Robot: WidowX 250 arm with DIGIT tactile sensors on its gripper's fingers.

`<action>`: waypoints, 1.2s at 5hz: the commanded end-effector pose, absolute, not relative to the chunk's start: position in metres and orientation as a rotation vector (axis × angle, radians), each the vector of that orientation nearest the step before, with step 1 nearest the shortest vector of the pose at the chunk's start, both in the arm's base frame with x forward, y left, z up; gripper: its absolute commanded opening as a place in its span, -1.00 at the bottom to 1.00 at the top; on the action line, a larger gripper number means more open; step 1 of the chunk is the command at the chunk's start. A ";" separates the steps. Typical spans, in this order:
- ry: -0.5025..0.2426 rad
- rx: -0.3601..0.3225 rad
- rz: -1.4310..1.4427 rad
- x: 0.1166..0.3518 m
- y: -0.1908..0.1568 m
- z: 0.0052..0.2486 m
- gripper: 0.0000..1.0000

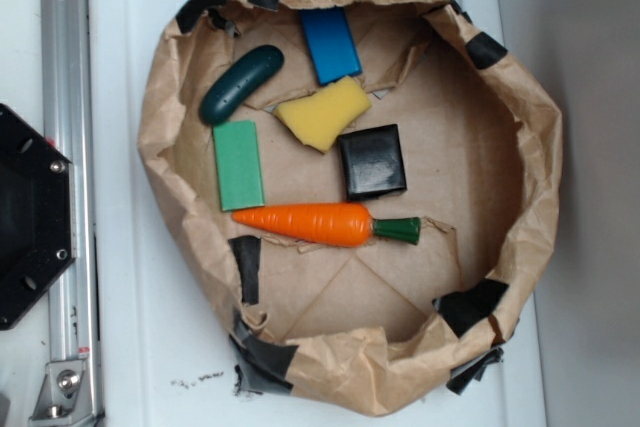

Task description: Grab the blue block.

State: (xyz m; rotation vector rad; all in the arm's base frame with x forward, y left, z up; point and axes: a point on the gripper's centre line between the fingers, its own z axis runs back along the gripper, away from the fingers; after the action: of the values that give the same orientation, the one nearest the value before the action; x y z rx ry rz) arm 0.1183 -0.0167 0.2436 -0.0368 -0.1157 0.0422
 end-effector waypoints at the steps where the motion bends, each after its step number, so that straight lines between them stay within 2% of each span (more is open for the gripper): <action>1: -0.116 -0.037 0.042 0.118 -0.017 0.244 1.00; 2: -0.121 0.057 -0.168 0.168 0.000 0.224 1.00; 3: -0.078 0.092 -0.382 0.220 0.007 0.195 1.00; 4: 0.000 0.089 -0.513 0.236 0.025 0.157 1.00; 5: 0.049 0.135 -0.652 0.246 0.029 0.119 1.00; 6: 0.071 0.216 -0.748 0.247 0.033 0.093 1.00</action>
State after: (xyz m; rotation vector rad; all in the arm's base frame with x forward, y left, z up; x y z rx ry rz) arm 0.2439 0.0397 0.0882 0.1984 0.0994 -0.7275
